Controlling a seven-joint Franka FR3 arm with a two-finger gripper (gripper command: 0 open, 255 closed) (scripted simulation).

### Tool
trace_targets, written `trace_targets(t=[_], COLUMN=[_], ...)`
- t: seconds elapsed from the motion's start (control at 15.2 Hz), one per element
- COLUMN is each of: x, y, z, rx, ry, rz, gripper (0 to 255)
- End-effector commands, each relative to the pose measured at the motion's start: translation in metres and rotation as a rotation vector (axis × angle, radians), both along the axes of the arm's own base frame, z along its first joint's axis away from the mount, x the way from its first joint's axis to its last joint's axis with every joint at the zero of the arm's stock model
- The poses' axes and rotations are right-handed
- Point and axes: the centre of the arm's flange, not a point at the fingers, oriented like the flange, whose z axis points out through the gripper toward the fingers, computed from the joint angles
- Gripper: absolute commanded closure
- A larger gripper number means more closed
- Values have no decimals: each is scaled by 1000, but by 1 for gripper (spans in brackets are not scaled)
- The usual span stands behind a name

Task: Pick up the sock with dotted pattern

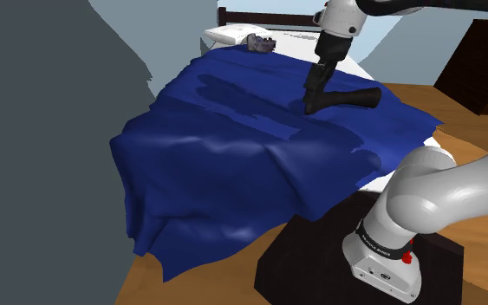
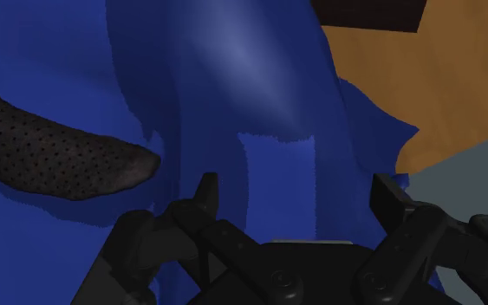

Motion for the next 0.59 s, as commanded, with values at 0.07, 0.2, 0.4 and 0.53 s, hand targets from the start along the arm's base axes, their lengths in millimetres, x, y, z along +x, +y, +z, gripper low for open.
trace_targets(t=[0.07, 0.2, 0.4, 0.53], x=[-5, -7, -9, -9], y=[-38, -62, -98, -122], z=[-13, -19, -28, -34], rx=[-23, -38, -61, -75], ry=[3, 4, 6, 7], rz=[63, 103, 162, 201], gripper=[0, 0, 0, 0])
